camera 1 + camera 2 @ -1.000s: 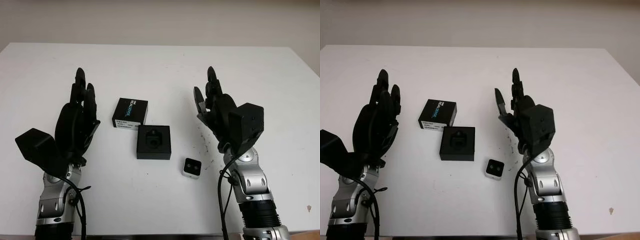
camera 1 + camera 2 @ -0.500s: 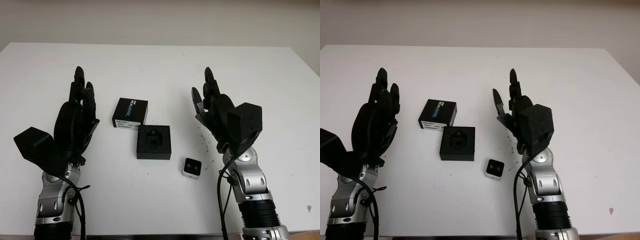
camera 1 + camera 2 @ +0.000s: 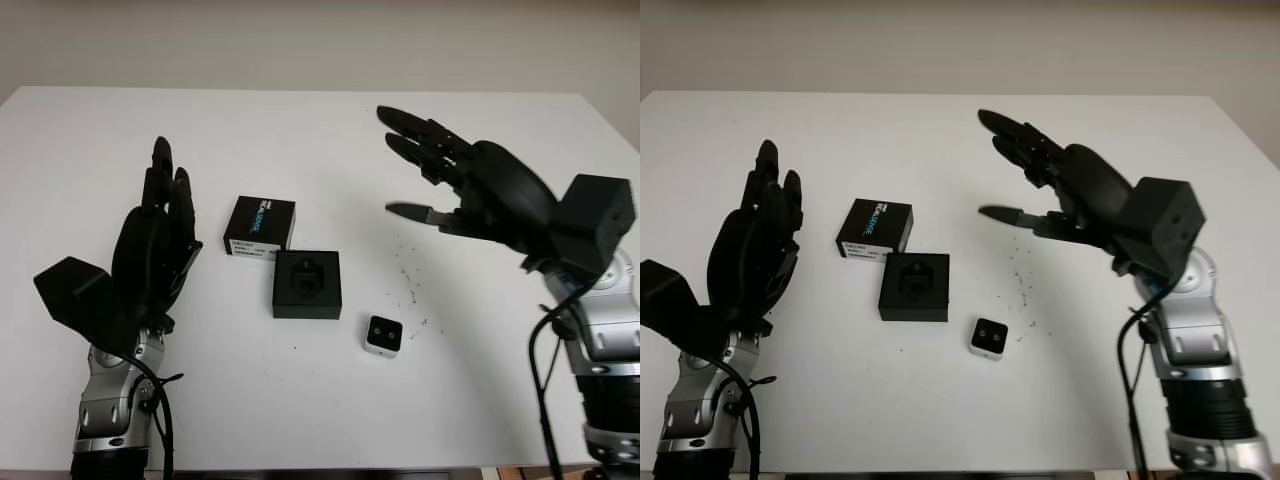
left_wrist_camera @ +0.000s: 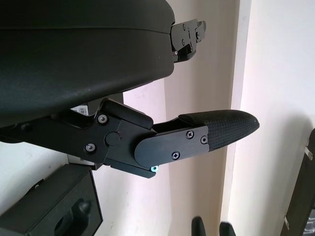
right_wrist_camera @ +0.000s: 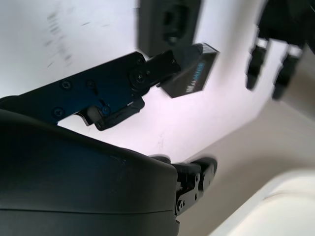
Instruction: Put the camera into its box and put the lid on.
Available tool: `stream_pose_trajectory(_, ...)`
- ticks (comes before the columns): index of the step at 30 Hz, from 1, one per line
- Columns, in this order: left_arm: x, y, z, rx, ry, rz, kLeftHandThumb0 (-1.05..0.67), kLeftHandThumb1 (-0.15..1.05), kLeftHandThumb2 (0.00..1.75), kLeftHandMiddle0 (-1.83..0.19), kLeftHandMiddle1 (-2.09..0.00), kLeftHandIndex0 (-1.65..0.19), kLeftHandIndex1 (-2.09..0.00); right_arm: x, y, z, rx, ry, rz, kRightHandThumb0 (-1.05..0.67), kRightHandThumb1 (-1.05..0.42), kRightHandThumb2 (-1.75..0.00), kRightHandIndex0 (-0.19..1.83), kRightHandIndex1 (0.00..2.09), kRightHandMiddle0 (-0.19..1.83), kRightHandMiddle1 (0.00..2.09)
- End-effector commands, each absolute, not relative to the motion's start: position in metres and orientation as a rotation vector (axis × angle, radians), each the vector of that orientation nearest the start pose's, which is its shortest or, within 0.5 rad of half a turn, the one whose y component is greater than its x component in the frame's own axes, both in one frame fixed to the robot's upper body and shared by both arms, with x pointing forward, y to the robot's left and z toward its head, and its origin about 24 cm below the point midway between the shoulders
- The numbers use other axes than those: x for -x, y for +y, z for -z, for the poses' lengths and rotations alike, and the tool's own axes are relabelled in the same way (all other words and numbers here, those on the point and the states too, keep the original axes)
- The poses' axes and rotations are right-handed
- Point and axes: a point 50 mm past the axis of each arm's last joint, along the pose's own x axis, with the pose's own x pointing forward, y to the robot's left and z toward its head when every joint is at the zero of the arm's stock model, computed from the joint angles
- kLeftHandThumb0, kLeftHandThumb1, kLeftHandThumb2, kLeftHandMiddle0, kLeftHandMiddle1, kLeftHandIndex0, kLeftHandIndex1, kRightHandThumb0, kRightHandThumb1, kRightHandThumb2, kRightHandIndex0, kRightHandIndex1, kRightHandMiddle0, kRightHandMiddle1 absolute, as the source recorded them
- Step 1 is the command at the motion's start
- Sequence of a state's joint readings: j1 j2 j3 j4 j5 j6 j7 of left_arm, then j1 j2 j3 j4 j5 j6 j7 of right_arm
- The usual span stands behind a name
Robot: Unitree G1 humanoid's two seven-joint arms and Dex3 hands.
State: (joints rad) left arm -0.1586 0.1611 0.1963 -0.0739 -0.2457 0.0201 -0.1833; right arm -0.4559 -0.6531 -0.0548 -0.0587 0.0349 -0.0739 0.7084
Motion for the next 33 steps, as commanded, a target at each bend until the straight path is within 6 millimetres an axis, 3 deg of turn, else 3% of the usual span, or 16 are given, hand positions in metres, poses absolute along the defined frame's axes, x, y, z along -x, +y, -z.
stream_pose_trajectory(1, -0.277, 0.202, -0.112, 0.076, -0.264, 0.063, -0.79, 1.05, 0.63, 0.19, 0.0, 0.19, 0.0, -0.29, -0.198, -0.225, 0.942, -0.428, -0.708, -0.42, -0.74, -0.03, 0.39, 0.26, 0.36, 0.37)
stream_pose_trajectory(12, -0.277, 0.206, -0.113, 0.089, -0.262, 0.068, -0.79, 1.05, 0.61, 0.19, 0.0, 0.19, 0.0, -0.273, -0.184, -0.225, 1.383, -0.472, -0.956, -0.34, -0.76, -0.06, 0.43, 0.18, 0.42, 0.23)
stream_pose_trajectory(17, -0.278, 0.203, -0.112, 0.092, -0.258, 0.071, -0.8, 1.05, 0.64, 0.19, 0.0, 0.19, 0.0, -0.273, -0.18, -0.218, 1.417, -0.473, -1.013, -0.3, -0.74, -0.05, 0.48, 0.15, 0.5, 0.14)
stream_pose_trajectory(33, -0.278, 0.206, -0.113, 0.097, -0.261, 0.071, -0.79, 1.05, 0.62, 0.19, 0.0, 0.19, 0.0, -0.275, -0.174, -0.19, 1.443, -0.575, -1.078, -0.34, -0.77, -0.06, 0.59, 0.17, 0.62, 0.15)
